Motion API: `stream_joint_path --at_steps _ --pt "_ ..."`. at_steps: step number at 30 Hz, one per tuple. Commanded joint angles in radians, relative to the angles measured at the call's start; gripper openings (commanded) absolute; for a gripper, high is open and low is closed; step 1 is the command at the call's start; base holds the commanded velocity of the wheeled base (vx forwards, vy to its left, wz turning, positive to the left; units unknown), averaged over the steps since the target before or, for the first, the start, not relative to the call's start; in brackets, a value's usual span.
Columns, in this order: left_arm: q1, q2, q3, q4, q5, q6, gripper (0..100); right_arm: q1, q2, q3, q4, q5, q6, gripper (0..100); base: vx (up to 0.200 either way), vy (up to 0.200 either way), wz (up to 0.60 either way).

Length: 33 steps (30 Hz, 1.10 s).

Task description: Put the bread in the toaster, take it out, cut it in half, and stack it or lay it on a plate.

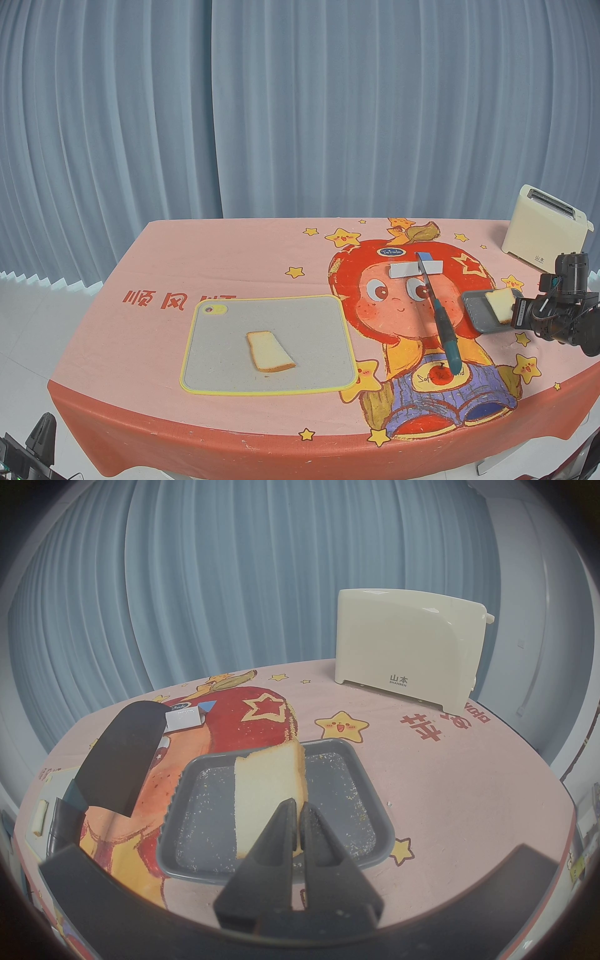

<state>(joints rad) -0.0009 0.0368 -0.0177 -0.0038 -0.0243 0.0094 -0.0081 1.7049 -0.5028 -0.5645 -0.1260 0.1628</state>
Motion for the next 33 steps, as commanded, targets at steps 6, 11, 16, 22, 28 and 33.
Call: stream_joint_path --at_steps 6,11,16,22,28,33 --pt "0.001 0.002 0.018 -0.001 0.0 0.0 0 0.0 -0.004 0.004 -0.002 0.0 -0.002 0 0.0 0.0 0.0" --pt "0.001 0.002 0.018 0.001 0.0 0.0 0 0.003 -0.007 0.004 -0.002 0.0 0.0 100 0.0 0.0 0.0" --pt "0.001 0.002 0.018 -0.001 0.0 0.0 0 0.0 -0.007 0.003 -0.002 0.002 0.001 100 0.0 0.0 0.0" --pt "0.001 0.002 0.018 0.001 0.0 0.0 0 0.005 -0.008 0.004 -0.002 0.0 0.0 100 0.0 0.0 0.0" --pt "0.001 0.002 0.018 -0.001 0.0 0.0 0 0.007 -0.01 0.004 -0.002 0.0 0.0 100 0.0 0.0 0.0" --pt "0.001 0.002 0.018 -0.001 0.0 0.0 0 0.007 -0.008 0.004 -0.002 0.0 0.0 100 0.0 0.0 0.0"
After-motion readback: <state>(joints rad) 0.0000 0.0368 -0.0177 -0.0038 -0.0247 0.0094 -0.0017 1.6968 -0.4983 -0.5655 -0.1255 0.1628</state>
